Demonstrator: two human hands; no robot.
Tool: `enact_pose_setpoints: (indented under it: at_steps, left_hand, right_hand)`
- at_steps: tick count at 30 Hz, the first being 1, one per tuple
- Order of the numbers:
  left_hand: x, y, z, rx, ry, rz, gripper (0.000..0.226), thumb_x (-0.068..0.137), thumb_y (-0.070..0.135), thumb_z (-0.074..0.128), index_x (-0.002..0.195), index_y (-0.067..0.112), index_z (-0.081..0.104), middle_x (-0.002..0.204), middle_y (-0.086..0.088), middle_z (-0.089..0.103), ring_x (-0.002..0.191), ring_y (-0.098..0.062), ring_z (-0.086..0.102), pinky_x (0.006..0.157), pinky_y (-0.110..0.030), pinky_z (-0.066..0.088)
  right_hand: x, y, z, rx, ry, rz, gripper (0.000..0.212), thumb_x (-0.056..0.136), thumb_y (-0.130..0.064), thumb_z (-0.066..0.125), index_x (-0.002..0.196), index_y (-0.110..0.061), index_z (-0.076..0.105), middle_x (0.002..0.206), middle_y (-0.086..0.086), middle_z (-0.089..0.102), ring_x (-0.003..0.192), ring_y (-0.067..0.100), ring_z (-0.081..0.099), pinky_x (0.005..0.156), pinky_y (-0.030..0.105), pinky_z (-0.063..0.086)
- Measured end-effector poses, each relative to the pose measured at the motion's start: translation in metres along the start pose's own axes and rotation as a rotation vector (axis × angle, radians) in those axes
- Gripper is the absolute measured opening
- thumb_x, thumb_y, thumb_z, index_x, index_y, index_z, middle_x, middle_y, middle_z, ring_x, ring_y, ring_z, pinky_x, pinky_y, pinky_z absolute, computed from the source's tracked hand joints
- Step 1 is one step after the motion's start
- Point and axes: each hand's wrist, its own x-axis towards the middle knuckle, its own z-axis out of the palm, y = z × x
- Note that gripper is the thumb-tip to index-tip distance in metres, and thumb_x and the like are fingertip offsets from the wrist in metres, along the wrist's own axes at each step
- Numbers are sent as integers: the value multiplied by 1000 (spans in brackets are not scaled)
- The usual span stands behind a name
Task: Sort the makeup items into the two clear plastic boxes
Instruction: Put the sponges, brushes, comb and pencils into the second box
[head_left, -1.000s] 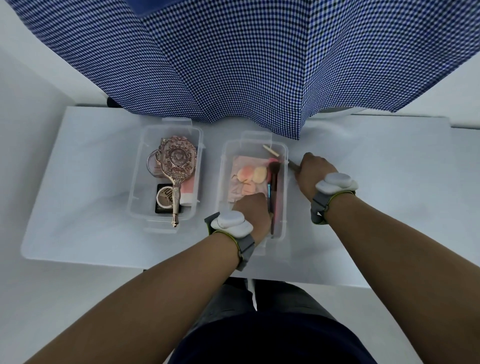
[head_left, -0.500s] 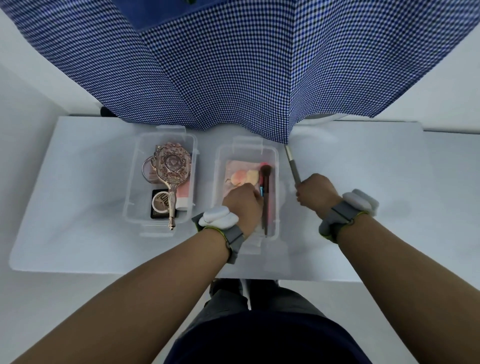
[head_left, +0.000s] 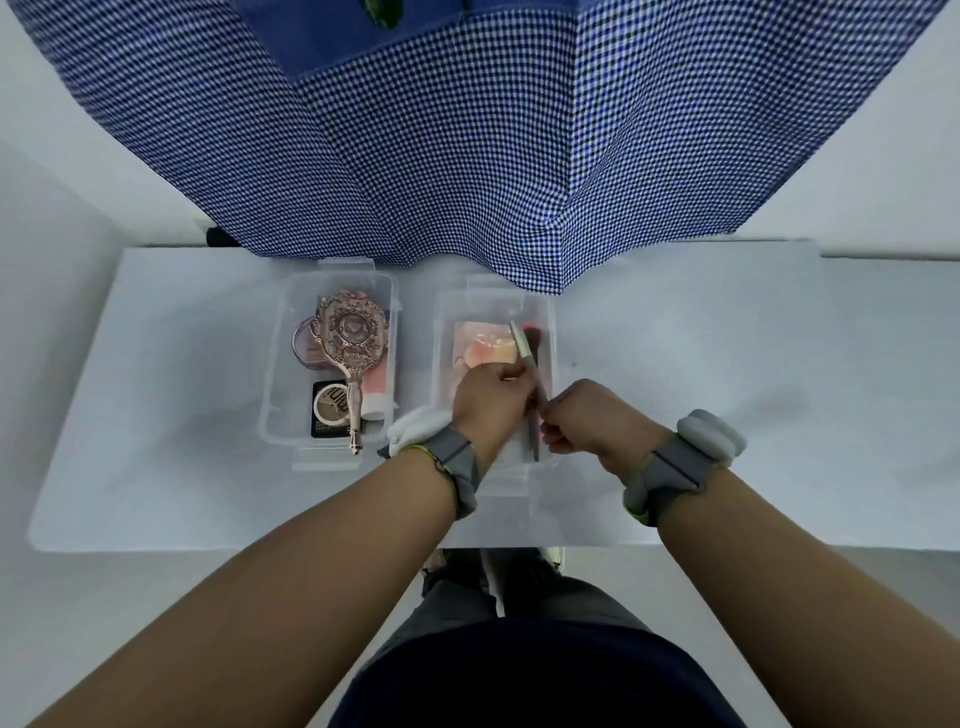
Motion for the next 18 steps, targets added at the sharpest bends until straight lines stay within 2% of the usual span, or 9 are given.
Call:
enact_pose_setpoints:
  at_steps: [2,4,6,8,10,12,15,18]
  left_hand:
    - [1,-4,-3,-6,-11,-21,26,91,25,61,67,22,70,95,-20,76,93,-38,72,89,-50,57]
    - [4,-9,-7,22,-12,-40,27,92,24,60,68,17,72,95,-22,76,92,-40,72,89,-50,57]
    - [8,-13,-11,67,-1,-54,29,91,25,59,76,6,76,91,-21,76,90,-39,72,88,-48,58]
    - [12,-16,-13,128,-6,-55,31,91,26,59,83,1,76,89,-21,76,88,-38,72,86,-46,59]
    - [13,-19,-14,204,-24,-45,34,90,28,59,82,-1,76,87,-21,76,86,-38,72,84,-46,59]
    - [13,-20,-14,325,-36,-29,39,91,32,55,82,0,76,86,-18,76,85,-36,71,84,-43,59]
    - [16,-21,-9,534,-21,-1,40,94,32,50,87,2,75,93,-15,75,90,-32,69,82,-35,55]
    - [19,-22,-2,653,-17,5,40,95,33,50,100,1,72,106,-17,72,101,-33,65,86,-35,49]
  right_hand:
    - [-1,-1,5,-10,-17,-6,11,92,-5,50,91,1,59,74,18,59,58,24,55,61,30,51]
    - [0,-1,6,-22,0,-16,18,90,-5,53,90,8,65,68,17,60,60,26,57,65,35,52]
    - [3,2,5,-121,71,-49,27,90,-9,53,95,12,67,79,18,66,73,28,62,77,38,55]
    - [5,5,3,-239,181,-86,31,92,-17,51,96,9,68,90,18,71,86,32,67,86,42,57]
    - [7,8,1,-325,275,-107,31,90,-22,52,86,6,66,87,17,71,86,34,68,78,39,57]
    - [8,11,1,-385,337,-124,25,87,-23,53,77,0,57,77,12,66,81,32,67,66,32,50]
    - [12,13,1,-408,363,-113,27,87,-28,54,86,-2,57,82,13,69,82,32,65,68,32,48]
    - [15,14,2,-415,386,-138,27,88,-28,54,96,-3,59,89,12,69,87,32,64,70,32,47]
